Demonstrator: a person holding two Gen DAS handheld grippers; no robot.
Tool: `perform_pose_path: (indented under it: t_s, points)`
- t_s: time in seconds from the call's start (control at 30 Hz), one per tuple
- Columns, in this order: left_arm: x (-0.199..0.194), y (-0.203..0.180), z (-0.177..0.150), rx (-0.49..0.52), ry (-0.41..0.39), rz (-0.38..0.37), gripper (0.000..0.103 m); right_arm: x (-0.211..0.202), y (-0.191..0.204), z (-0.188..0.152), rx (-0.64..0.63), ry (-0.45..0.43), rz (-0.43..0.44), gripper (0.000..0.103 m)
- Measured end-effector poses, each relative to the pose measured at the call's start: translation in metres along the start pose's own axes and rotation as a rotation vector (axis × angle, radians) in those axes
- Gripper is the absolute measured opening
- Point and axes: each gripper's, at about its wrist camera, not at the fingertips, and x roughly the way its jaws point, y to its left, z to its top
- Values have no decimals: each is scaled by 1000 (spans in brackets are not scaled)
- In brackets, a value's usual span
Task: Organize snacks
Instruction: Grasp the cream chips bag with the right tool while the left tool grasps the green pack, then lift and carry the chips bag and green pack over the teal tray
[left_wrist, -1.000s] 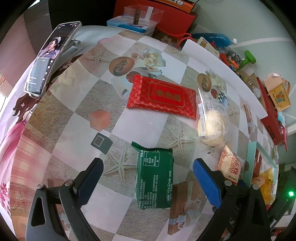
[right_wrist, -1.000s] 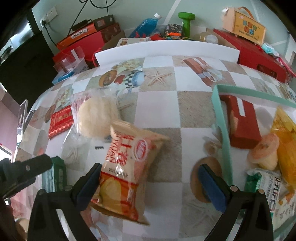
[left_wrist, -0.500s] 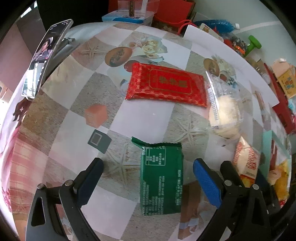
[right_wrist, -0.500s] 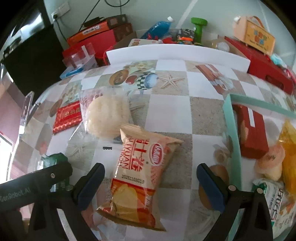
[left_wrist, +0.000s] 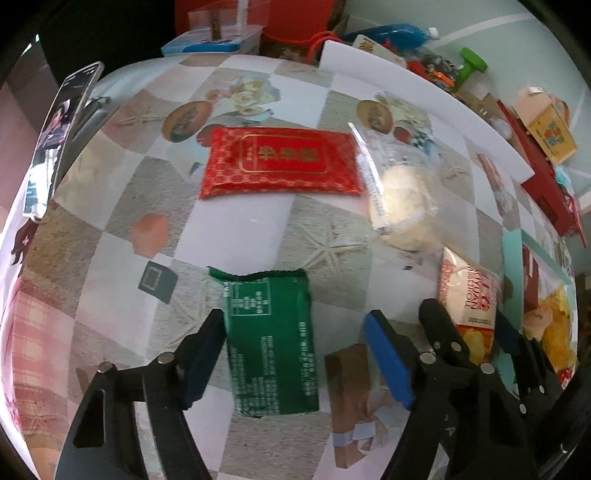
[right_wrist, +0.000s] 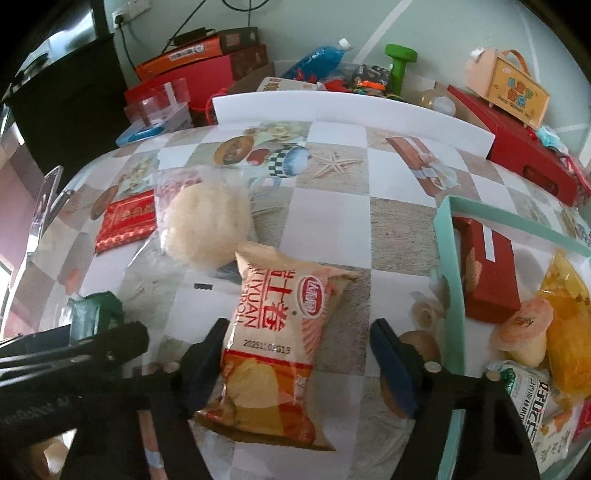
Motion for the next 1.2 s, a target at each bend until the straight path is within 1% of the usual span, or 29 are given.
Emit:
perform_pose_path:
  t_s: [0.03,0.1,0.17,0.37,0.47,0.53,0.6,0.7,0.87,1.07,1.13,1.2]
  points:
    - [-1,-1,0,2,-1,-2,73,-1,0,0,0,0,3,73]
    - [-2,-5,-2,9,-3,-8,67,-2,0,-1,-1,-1,4,67]
    - [-2,-8,-3,20,-3,-5,63,-3,1,-2,-8,-1,-3,63]
    - [-4,-12,-7,42,-8,35,51,-7,-7,-6,7,7,-13,62]
    - [-4,-15,-7,54,-10,36,50,-9,-15,-8,30,10,-21,57]
    - [-2,-17,-8,55,-12,13,50,-11,-19,-10,41,13,-19,57]
    - [-1,-21,-9,64,-14,8,50,-13,-21,-11,46,14,-15,56]
    - [1,-28,-10,83,-16,23,50,-15,-21,-13,45,14,-16,53]
    - [8,-41,-15,139,-28,91,50,-18,-20,-17,62,7,10,52]
    - [9,-48,-17,157,-38,91,50,-21,-23,-21,85,-14,22,50]
    - [8,-47,-16,158,-43,86,43,-21,-24,-20,92,-19,32,47]
    - [6,-42,-18,150,-46,65,41,-22,-25,-20,100,-19,45,43]
